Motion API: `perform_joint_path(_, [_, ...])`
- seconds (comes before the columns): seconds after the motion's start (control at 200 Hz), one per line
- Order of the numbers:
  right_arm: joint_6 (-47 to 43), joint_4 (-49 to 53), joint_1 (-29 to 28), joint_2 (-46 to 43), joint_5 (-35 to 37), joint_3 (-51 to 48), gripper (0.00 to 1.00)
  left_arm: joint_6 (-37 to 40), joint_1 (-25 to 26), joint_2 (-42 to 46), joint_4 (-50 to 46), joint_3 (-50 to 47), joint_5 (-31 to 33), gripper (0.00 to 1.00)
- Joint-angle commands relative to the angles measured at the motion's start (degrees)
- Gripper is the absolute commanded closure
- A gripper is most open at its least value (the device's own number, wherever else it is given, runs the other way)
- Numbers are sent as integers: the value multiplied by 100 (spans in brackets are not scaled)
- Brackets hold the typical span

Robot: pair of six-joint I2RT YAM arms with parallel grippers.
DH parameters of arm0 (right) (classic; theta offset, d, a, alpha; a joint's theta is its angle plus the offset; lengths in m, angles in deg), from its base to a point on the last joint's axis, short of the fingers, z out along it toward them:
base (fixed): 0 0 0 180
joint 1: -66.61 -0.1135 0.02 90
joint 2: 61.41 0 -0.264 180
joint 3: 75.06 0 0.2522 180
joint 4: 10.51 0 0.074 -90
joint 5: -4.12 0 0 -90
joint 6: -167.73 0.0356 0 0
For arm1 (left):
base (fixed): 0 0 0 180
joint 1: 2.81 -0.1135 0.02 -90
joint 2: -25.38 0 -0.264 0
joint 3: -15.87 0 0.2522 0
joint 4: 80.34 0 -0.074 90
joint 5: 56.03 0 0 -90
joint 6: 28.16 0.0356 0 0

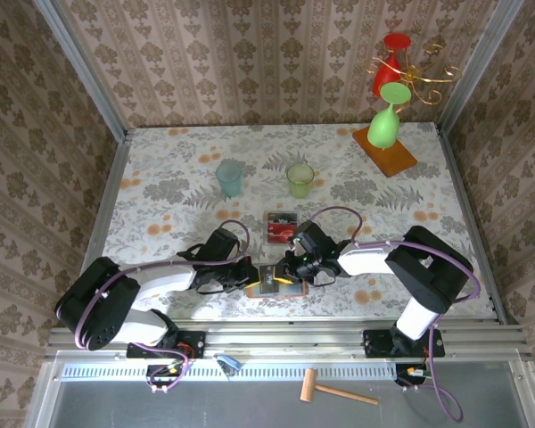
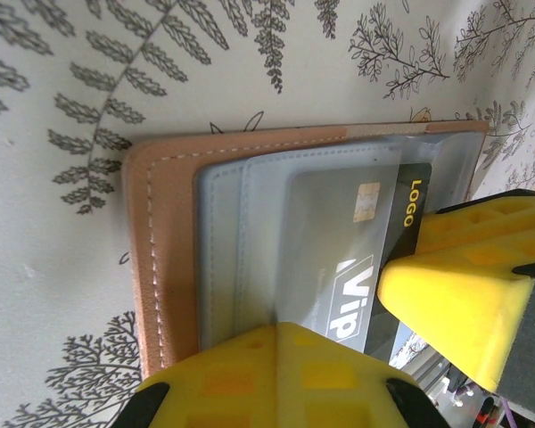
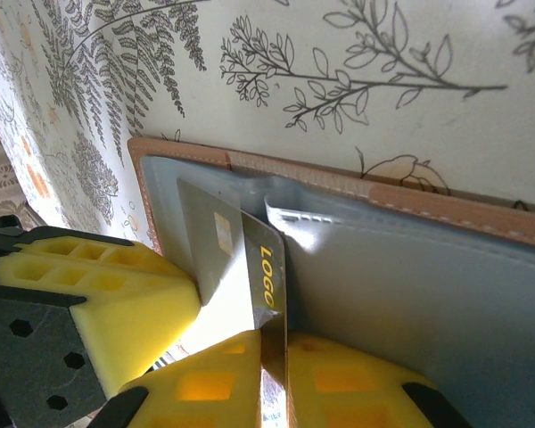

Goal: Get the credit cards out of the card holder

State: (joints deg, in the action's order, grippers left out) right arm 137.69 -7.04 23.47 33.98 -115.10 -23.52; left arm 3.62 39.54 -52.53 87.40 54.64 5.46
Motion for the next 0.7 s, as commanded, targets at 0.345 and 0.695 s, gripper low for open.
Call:
perform_joint_path(0.345, [-597,1302,231,-564,409,-10,91,72,39,-79,-328,3,127,98])
perform_joint_path(0.695, [-983,2162,262,-925,775,214,91,52,37,4,-354,21,118,97])
